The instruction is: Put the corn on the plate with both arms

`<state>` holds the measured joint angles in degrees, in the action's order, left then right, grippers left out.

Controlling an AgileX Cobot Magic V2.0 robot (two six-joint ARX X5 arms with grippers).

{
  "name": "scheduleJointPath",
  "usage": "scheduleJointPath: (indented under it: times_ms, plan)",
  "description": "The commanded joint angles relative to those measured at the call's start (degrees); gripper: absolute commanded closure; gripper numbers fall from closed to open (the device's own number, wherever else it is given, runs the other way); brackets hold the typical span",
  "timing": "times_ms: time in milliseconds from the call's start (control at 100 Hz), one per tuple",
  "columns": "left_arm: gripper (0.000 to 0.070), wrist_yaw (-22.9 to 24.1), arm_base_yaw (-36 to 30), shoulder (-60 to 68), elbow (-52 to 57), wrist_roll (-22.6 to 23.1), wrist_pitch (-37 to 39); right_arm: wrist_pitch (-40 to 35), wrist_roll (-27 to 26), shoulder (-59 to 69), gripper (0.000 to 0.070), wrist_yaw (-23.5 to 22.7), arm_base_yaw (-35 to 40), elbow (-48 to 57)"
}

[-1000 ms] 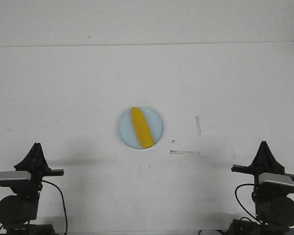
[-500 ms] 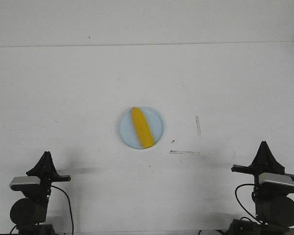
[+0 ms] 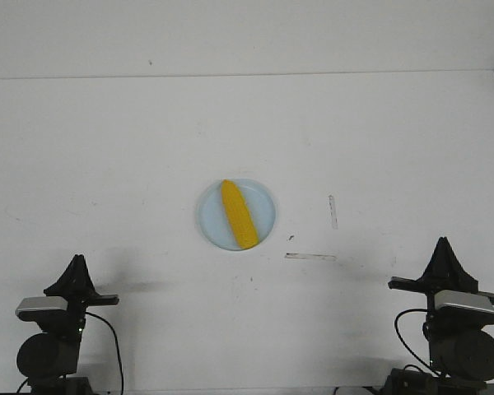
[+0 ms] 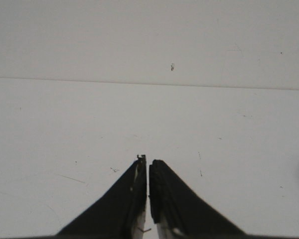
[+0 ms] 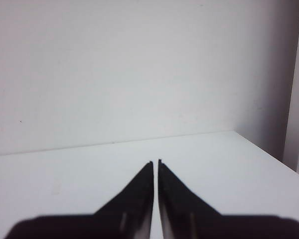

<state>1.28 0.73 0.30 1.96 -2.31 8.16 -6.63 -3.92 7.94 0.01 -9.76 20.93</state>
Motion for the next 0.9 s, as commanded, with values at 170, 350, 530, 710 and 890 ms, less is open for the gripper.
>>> scheduleJointPath:
  times_ms: [170,350,530,710,890]
  plan:
    - [0.0699,0.07,0.0,-0.11,-1.2,-0.09,0.87,0.57,-0.74,-0.13,0.0686,0.02,-0.07,0.37]
    - [0.0699,0.07,0.0,-0.11,-1.2,-0.09,0.87,0.57,-0.74,-0.13,0.0686,0.02,-0.07,0.37]
    - [0.0699,0.07,0.0,-0.11,-1.2,-0.09,0.87,0.57,-0.74,-0.13,0.0686,0.02,-0.07,0.37]
    - [0.0699,0.07,0.0,-0.11,-1.2,-0.09,0.87,0.57,-0.74,-0.13,0.0686,0.02,-0.07,0.37]
    - [0.0699,0.07,0.0,-0.11,-1.2,-0.09,0.87,0.15,-0.39,-0.15,0.0686,1.05,1.38,0.17]
